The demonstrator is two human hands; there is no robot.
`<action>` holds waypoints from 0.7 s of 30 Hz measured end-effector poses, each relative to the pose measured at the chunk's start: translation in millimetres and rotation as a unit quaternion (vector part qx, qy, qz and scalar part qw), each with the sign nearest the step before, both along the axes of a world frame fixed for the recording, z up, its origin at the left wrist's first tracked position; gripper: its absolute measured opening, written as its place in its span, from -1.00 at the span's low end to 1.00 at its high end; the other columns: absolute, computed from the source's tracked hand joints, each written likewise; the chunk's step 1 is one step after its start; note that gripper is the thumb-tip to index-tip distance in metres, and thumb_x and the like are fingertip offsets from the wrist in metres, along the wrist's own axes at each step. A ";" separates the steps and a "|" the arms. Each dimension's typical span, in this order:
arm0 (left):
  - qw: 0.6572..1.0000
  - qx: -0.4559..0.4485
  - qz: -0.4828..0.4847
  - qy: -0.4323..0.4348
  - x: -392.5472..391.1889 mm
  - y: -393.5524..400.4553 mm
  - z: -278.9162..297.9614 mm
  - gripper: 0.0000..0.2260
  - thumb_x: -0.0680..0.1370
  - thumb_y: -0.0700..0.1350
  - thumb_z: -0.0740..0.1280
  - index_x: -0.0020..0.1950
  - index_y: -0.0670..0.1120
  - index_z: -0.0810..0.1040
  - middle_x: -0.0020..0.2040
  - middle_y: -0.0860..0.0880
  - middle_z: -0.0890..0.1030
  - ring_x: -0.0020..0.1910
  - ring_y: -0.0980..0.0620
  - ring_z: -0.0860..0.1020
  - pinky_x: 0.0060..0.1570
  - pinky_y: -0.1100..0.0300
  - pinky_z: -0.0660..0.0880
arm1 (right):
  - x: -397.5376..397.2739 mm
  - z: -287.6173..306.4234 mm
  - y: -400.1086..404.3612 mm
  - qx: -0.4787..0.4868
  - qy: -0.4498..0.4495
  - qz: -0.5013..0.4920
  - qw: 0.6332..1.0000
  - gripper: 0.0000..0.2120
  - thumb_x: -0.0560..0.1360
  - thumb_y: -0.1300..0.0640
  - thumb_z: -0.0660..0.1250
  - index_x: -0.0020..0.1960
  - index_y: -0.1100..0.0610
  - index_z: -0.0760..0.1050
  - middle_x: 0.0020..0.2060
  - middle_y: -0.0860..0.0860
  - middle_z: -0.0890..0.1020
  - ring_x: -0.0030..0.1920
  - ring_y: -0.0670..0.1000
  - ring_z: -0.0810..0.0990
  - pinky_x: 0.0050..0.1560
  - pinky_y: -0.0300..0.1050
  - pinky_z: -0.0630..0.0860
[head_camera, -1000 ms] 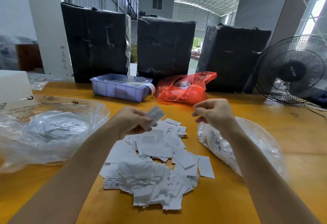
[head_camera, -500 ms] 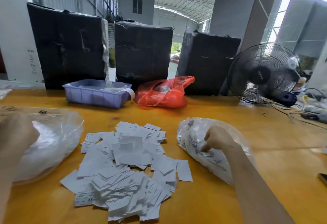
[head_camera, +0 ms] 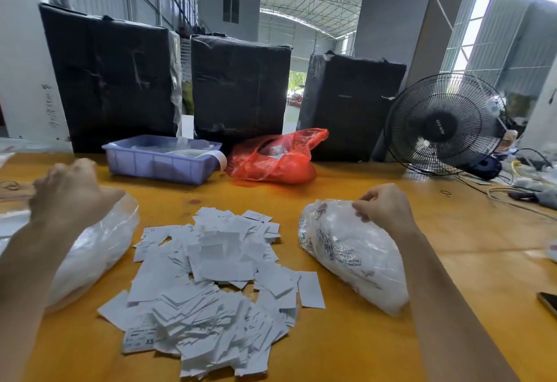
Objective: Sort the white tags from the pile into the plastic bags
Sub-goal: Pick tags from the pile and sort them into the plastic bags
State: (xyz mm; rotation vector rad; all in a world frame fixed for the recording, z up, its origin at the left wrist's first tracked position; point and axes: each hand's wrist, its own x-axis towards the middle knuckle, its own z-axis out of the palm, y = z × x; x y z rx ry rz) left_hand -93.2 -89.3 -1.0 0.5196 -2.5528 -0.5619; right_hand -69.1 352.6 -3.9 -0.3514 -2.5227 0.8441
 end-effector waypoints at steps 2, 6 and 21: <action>0.996 0.004 -0.065 0.059 9.8 24.2 5.9 -0.52 0.42 -0.01 0.49 0.25 -0.16 0.47 0.07 -0.22 0.56 -0.03 -0.16 0.52 -0.10 0.00 0.50 | 9.0 15.9 -18.2 -0.179 0.035 0.095 0.979 -0.92 0.40 0.28 0.46 -0.17 0.29 0.59 -0.39 0.13 0.67 -0.39 -0.01 0.66 -0.39 -0.19 0.57; 0.935 0.214 -0.280 0.037 37.4 82.6 19.9 -0.60 0.42 0.14 0.40 0.12 -0.10 0.57 -0.06 -0.01 0.63 -0.14 0.06 0.59 -0.31 0.25 0.47 | 26.5 35.5 -67.3 -0.341 -0.036 0.288 0.894 -0.90 0.37 0.31 0.45 -0.13 0.23 0.59 -0.31 0.12 0.70 -0.30 0.01 0.69 -0.35 -0.28 0.55; 0.898 0.303 -0.311 -0.067 47.1 123.0 -5.6 -0.88 0.41 -0.26 0.49 -0.12 -0.24 0.61 -0.33 -0.15 0.67 -0.46 0.08 0.61 -0.45 0.33 0.51 | 17.2 -25.4 -151.0 -0.006 -0.021 0.302 0.953 -0.93 0.46 0.25 0.40 -0.09 0.25 0.59 -0.22 0.15 0.68 -0.25 0.07 0.65 -0.13 -0.02 0.60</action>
